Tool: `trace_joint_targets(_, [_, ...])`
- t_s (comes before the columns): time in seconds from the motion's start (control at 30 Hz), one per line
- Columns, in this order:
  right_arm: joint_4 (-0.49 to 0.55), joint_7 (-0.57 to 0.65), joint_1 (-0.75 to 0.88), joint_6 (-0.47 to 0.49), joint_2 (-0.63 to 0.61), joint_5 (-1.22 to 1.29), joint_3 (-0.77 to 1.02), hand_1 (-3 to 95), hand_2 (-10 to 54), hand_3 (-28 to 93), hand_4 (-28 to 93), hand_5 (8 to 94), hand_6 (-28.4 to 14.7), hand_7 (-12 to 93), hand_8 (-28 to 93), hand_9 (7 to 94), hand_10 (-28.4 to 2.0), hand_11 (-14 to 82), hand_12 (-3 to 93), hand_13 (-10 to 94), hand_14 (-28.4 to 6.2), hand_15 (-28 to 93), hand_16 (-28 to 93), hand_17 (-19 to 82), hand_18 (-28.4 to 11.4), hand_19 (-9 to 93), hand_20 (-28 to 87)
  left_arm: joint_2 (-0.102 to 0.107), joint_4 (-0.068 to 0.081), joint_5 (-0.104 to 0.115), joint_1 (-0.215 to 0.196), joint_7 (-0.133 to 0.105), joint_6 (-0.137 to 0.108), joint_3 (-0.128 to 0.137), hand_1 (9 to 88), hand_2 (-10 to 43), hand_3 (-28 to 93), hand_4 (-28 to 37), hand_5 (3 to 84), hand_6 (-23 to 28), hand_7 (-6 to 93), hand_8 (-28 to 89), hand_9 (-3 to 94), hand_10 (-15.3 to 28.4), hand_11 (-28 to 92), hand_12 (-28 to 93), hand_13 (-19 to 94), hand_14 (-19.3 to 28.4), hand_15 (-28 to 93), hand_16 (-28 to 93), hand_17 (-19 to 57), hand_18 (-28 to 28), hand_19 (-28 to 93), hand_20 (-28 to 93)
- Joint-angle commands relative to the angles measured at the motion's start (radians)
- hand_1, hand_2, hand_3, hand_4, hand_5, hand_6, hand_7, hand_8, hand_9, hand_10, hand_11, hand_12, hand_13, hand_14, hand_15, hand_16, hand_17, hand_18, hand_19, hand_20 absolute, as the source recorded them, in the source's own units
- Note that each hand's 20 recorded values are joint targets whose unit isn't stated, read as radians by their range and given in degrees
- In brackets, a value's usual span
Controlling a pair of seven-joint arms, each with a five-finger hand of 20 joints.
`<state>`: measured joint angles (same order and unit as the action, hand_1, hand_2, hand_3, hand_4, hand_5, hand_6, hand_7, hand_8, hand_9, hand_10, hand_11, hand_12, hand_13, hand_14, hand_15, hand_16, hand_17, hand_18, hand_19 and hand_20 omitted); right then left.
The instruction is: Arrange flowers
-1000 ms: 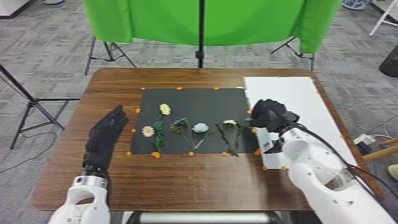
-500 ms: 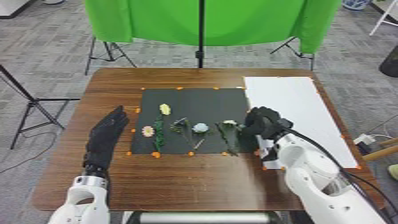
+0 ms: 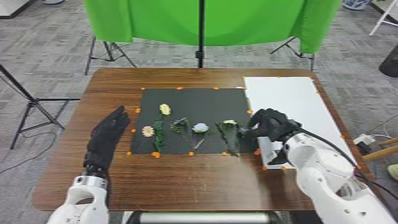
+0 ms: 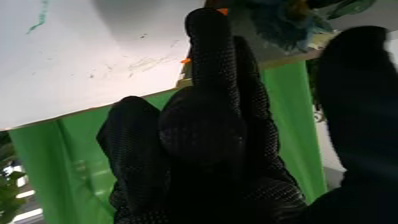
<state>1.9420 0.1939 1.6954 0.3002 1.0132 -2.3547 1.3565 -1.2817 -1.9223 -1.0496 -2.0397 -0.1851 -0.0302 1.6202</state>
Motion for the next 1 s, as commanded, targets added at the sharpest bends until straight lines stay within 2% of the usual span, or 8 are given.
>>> trace_joint_targets(0.03, [0.077,0.006,0.057,-0.044,0.001,0.066,0.048,29.8,-9.5,59,-18,61.4,-0.9,12,-8,77.3,-14.1,21.3,23.1,86,-3.6,65,35,62,-13.4,93,61,-0.006,0.01,-0.013,-0.006,0.017,0.03,0.003,25.8,-9.5,66,-17.6,37.8,2.1,6.3,-5,35.9,9.4,6,15,28,12.8,7,3,4.2,10.6,1,17])
trace_joint_targets(0.13, [0.104,-0.009,0.106,-0.246,0.038,0.218,0.101,24.9,-9.5,61,-15,61.9,-1.4,11,-7,77.1,-14.5,21.1,23.2,84,-5.4,62,34,58,-14.9,93,55,-0.003,0.009,-0.013,-0.009,0.02,0.029,0.002,25.9,-9.5,66,-17.8,37.8,2.1,6.3,-5,36.0,9.4,6,16,28,12.8,7,2,4.2,10.6,1,17])
trace_joint_targets(0.23, [0.118,-0.14,0.171,-0.265,0.118,0.541,0.229,22.6,-4.8,64,-14,62.6,-2.0,12,-7,70.7,-16.2,17.5,21.6,67,-14.2,49,29,38,-19.5,77,46,0.0,0.012,-0.017,-0.002,0.022,0.038,0.0,25.9,-9.5,65,-17.8,38.1,2.1,6.5,-5,36.1,9.4,6,16,28,12.9,7,3,4.2,10.6,1,17])
trace_joint_targets(0.33, [0.1,-0.25,0.229,-0.226,0.186,0.825,0.316,19.9,-3.0,68,-16,56.6,-2.0,11,-7,59.6,-16.4,10.6,19.5,52,-15.8,25,28,24,-17.8,47,40,0.005,0.004,-0.045,-0.004,0.019,0.043,0.0,25.9,-9.5,65,-17.7,38.6,2.3,6.6,-5,37.0,9.5,7,16,29,13.0,7,2,4.2,10.5,1,17])
trace_joint_targets(0.43, [0.08,-0.287,0.283,-0.213,0.244,1.033,0.362,12.8,-0.5,73,-16,42.6,-0.8,8,-7,42.9,-15.7,4.5,16.4,33,-13.7,7,24,15,-13.7,11,30,0.007,-0.013,-0.091,-0.008,0.02,0.055,0.004,25.9,-9.5,65,-17.7,39.0,2.4,6.6,-5,37.6,9.6,7,16,29,13.1,7,2,4.2,10.4,1,17])
trace_joint_targets(0.57, [0.084,-0.327,0.357,-0.195,0.339,1.117,0.416,6.3,0.6,75,-17,33.0,0.5,5,-7,35.2,-14.4,2.3,12.5,24,-10.6,2,16,11,-11.8,3,25,0.005,-0.042,-0.136,-0.021,0.012,0.061,0.007,25.9,-9.5,65,-17.7,39.4,2.4,6.7,-5,38.2,9.8,7,16,29,13.1,7,2,4.2,10.3,1,17])
trace_joint_targets(0.83, [0.083,-0.351,0.403,-0.153,0.363,1.121,0.414,1.8,1.3,76,-18,33.0,0.8,6,-7,35.8,-13.5,2.9,11.3,23,-8.9,2,13,12,-10.8,1,24,-0.017,-0.106,-0.16,-0.061,-0.019,0.033,0.002,26.1,-8.9,65,-18.0,39.9,2.5,6.9,-5,39.1,10.2,8,15,29,13.1,8,2,4.2,10.1,1,17])
trace_joint_targets(1.0, [0.083,-0.356,0.4,-0.138,0.375,1.099,0.408,1.6,1.8,76,-18,33.3,0.7,7,-7,35.8,-13.4,3.0,11.2,23,-9.2,3,12,12,-10.8,1,24,-0.035,-0.125,-0.161,-0.069,-0.036,0.033,-0.005,25.9,-8.5,65,-18.3,40.1,2.5,7.0,-5,39.5,10.3,8,15,30,13.1,8,2,4.2,10.1,1,17])
